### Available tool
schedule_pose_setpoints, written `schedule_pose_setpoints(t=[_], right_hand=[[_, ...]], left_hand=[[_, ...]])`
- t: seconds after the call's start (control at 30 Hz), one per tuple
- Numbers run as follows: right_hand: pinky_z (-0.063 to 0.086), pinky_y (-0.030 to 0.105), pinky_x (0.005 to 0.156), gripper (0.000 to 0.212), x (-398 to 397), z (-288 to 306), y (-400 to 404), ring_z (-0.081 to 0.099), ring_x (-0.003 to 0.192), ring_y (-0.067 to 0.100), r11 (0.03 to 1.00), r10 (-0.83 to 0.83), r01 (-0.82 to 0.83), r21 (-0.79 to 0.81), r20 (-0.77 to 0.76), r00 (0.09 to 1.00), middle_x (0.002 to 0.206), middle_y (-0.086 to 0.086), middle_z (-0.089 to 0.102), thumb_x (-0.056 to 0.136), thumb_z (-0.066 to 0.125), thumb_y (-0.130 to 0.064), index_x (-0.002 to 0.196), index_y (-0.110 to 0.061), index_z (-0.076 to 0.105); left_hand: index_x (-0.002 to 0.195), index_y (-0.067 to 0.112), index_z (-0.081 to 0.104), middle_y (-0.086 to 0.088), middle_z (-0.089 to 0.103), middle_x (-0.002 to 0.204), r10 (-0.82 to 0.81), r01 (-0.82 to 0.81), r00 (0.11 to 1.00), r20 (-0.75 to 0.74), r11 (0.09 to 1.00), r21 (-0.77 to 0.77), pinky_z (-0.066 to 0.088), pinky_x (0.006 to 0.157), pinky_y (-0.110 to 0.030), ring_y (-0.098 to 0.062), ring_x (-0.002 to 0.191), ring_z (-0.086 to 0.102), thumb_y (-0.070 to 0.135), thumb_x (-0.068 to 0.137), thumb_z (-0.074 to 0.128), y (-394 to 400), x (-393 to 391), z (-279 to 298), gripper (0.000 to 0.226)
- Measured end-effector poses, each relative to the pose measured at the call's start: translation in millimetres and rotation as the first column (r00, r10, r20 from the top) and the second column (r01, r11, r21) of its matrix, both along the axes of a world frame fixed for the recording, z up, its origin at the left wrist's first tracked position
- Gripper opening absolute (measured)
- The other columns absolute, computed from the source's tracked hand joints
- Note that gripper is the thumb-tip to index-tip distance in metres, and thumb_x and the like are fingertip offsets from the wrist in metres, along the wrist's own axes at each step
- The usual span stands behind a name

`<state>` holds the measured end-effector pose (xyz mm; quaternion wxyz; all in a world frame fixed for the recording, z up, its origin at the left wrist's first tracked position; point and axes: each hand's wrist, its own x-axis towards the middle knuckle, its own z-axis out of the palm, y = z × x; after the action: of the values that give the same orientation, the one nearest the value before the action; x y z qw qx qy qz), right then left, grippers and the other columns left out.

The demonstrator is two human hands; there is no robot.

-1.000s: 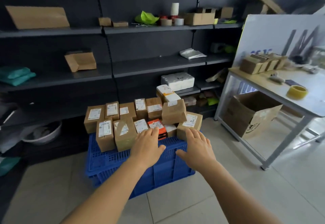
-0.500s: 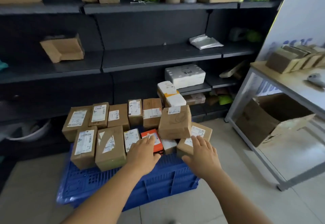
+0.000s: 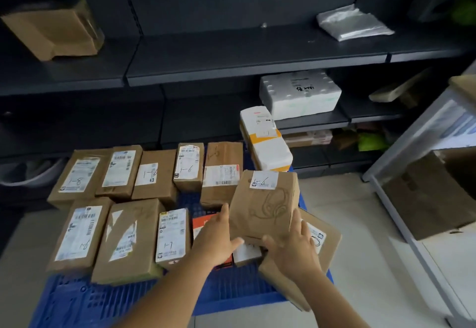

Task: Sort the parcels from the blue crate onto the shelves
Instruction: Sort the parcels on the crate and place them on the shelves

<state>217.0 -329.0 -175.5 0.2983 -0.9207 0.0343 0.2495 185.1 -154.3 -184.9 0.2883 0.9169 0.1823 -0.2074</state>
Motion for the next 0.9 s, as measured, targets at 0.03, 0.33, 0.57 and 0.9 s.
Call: schedule_pose_setpoints(t=[0.03, 0.33, 0.57, 0.9], right_hand=[[0.035, 0.05, 0.105, 0.1, 5.4, -6.7, 1.8, 0.03, 0.134, 0.034, 1.0, -0.017, 0.017, 0.016, -0.01, 1.0, 0.154, 0.004, 0.017, 0.082, 0.059, -0.053, 0.148, -0.034, -0.012], [0.038, 0.03, 0.066, 0.088, 18.9, -35.8, 4.8, 0.041, 0.091, 0.015, 0.992, -0.07, 0.069, 0.107, 0.009, 0.997, 0.145, 0.003, 0.031, 0.092, 0.054, -0.043, 0.15, -0.035, -0.013], [0.042, 0.027, 0.062, 0.088, -1.2, -9.3, 13.6, 0.047, 0.089, 0.012, 0.985, -0.024, 0.011, 0.171, 0.072, 0.997, 0.144, -0.004, 0.036, 0.091, 0.056, -0.038, 0.15, -0.037, -0.009], [0.046, 0.038, 0.087, 0.088, -73.0, 71.1, 85.1, 0.046, 0.111, 0.016, 0.934, 0.099, -0.169, 0.315, 0.225, 0.969, 0.146, -0.004, 0.033, 0.085, 0.059, -0.032, 0.149, -0.043, 0.0]], left_hand=[[0.154, 0.02, -0.003, -0.004, 0.028, 0.155, 0.013, -0.013, 1.0, 0.004, 1.0, -0.019, 0.034, 0.112, -0.037, -0.02, 0.14, 0.031, 0.04, 0.087, 0.066, -0.7, 7.5, -4.8, 0.098], [0.154, 0.019, 0.001, -0.002, 0.022, 0.155, 0.157, -0.159, 0.987, -0.025, 0.967, -0.2, 0.032, 0.113, -0.034, -0.018, 0.139, 0.03, 0.033, 0.08, 0.075, 0.9, 26.8, -22.4, 0.106], [0.154, 0.016, 0.003, 0.001, 0.019, 0.151, 0.243, -0.23, 0.968, 0.064, 0.958, -0.172, 0.031, 0.111, -0.029, -0.014, 0.137, 0.03, 0.038, 0.078, 0.075, 6.6, -5.0, 4.5, 0.107], [0.152, 0.021, 0.018, 0.009, 0.03, 0.137, 0.507, -0.441, 0.796, 0.33, 0.86, -0.256, 0.033, 0.103, -0.02, -0.005, 0.125, 0.037, 0.02, 0.078, 0.077, 58.1, -117.1, 91.3, 0.095]])
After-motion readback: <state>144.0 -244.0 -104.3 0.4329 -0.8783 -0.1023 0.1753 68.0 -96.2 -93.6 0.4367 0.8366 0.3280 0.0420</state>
